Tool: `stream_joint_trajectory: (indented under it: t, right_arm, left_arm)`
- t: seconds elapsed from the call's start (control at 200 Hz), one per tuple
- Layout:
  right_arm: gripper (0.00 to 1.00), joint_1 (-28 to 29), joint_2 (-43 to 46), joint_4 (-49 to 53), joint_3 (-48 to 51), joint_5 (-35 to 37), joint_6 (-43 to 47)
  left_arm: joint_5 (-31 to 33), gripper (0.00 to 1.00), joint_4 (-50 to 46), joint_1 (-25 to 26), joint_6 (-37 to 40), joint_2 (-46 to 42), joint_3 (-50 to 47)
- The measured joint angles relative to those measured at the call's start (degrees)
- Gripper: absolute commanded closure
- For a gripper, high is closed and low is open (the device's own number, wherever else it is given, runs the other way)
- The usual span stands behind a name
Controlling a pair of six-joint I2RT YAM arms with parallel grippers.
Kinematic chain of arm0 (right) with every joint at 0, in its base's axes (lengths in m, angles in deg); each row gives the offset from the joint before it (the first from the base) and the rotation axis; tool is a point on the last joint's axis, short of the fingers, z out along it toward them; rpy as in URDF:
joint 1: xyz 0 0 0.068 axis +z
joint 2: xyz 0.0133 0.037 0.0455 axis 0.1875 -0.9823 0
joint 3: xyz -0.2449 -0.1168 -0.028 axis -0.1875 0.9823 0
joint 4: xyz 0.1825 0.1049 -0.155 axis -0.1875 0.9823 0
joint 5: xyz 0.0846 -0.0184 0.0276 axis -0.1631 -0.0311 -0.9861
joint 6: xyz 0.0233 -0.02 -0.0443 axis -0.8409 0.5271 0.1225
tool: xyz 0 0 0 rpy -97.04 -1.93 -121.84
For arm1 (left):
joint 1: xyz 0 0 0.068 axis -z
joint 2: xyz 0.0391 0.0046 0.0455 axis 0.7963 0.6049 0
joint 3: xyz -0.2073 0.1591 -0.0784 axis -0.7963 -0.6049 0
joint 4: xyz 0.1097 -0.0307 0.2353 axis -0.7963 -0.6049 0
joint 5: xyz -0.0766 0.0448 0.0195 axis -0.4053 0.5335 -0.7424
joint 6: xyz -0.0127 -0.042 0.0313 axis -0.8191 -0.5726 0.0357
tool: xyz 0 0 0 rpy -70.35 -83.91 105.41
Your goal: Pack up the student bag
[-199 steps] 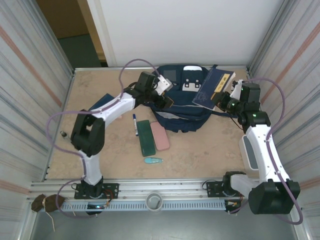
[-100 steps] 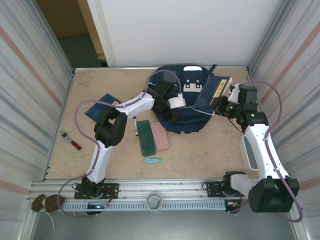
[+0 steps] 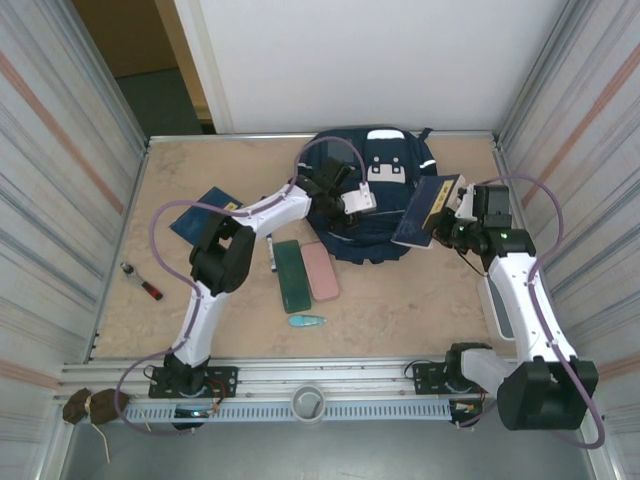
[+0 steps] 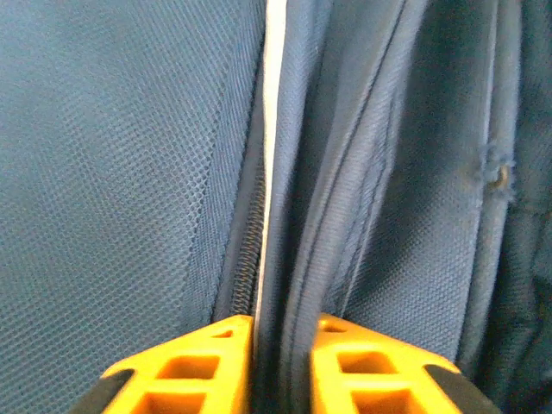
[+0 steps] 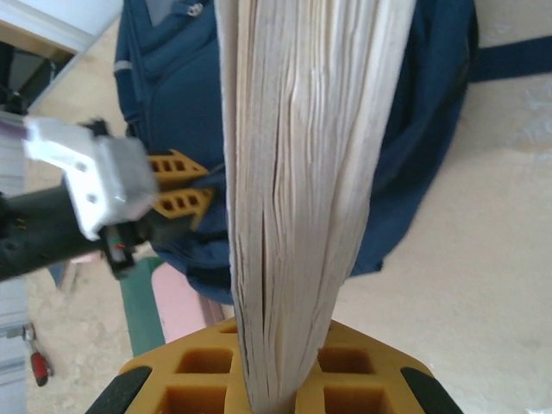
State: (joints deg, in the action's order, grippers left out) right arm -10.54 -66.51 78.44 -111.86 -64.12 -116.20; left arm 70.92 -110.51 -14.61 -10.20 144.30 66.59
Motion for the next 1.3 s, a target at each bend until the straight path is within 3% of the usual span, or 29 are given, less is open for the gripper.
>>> stream_joint_trajectory:
  t: [0.17, 0.321, 0.441, 0.661, 0.917, 1.072, 1.157, 1.222, 1.303]
  right_arm:
    - [1.00, 0.0, 8.2, 6.6, 0.0, 0.8, 1.0]
    - [1.00, 0.0, 13.6, 7.9, 3.4, -3.7, 0.4]
    - [1.00, 1.5, 13.3, 2.2, 10.5, -9.2, -5.0]
    - [1.00, 10.0, 3.3, -20.2, 17.1, -9.0, -18.3]
    - [1.00, 14.9, -13.7, -44.2, 15.4, 2.2, -28.1]
    - [1.00, 16.9, -24.6, -53.1, 11.2, 10.5, -31.7]
    - [0.89, 18.5, -30.6, -56.4, 6.4, 14.6, -32.3]
    - [0.72, 19.5, -35.3, -58.4, 2.2, 17.7, -32.7]
    - [0.58, 20.2, -41.0, -60.0, -3.0, 20.0, -33.1]
  left_arm:
    - [-6.4, 1.00, 2.9, -3.2, -8.3, -4.6, -0.2]
    - [-11.6, 1.00, 7.9, -6.4, -17.1, -8.3, -0.2]
    - [-14.8, 1.00, 10.9, -8.1, -23.4, -9.2, -0.1]
    - [-18.9, 1.00, 11.7, -9.0, -30.0, -9.2, -0.1]
    - [-21.6, 1.00, 11.5, -9.0, -32.6, -8.9, 1.1]
    - [-23.3, 1.00, 11.5, -9.2, -34.3, -8.3, 2.2]
    - [-24.1, 1.00, 11.5, -9.3, -35.1, -7.7, 3.1]
    - [-24.7, 1.00, 11.6, -9.4, -36.0, -7.2, 3.9]
    - [-24.9, 1.00, 11.8, -9.6, -36.9, -6.7, 4.7]
